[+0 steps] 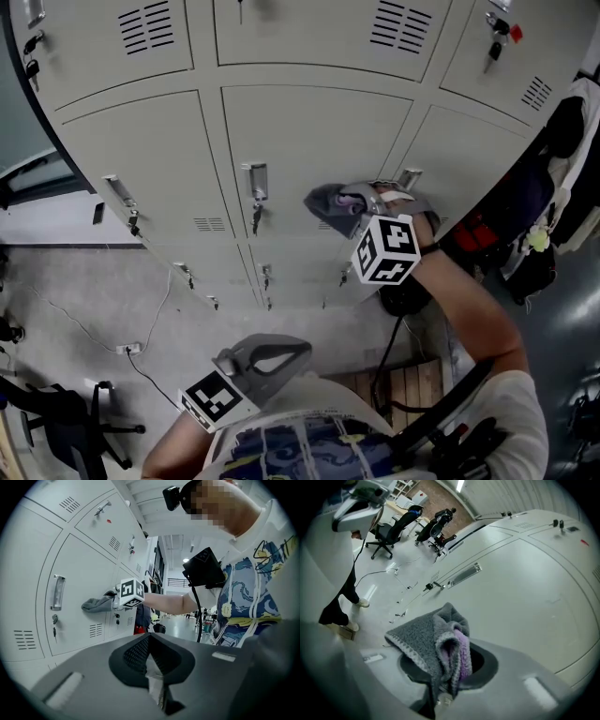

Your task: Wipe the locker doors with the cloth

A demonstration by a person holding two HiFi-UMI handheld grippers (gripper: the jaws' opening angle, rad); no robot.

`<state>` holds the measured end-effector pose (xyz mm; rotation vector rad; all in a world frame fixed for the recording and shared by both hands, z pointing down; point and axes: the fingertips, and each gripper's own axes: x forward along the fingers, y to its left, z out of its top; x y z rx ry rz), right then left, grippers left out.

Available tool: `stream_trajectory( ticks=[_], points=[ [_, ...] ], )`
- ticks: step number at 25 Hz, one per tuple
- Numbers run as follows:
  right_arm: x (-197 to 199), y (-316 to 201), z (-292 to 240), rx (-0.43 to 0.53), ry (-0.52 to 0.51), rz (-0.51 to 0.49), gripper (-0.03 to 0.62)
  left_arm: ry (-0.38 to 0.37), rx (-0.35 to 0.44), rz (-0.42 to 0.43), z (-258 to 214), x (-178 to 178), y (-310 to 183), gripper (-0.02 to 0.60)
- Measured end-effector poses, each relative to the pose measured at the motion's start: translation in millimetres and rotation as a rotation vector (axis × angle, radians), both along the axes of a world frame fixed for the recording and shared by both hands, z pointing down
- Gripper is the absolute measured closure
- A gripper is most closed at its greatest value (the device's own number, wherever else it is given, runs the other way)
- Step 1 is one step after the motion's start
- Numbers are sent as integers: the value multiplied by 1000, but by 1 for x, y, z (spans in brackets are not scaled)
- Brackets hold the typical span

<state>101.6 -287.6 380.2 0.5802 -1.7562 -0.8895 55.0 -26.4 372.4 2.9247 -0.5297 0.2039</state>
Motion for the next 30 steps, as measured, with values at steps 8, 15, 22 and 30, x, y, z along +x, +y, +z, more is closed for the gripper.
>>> stream_trajectory(
  ticks=[8, 15, 22, 30],
  points=[
    [5, 0, 72, -122, 41, 18, 508, -6, -13, -18, 4, -2, -4, 580],
    [6, 0, 125, -196, 83, 32, 508, -8, -17, -33, 5, -3, -4, 580],
    [6, 0, 160, -251, 107, 53, 508, -17, -22, -37, 7, -7, -2, 580],
    [5, 8, 160, -287, 90, 62, 508, -14, -12, -26, 6, -9, 1, 580]
  ],
)
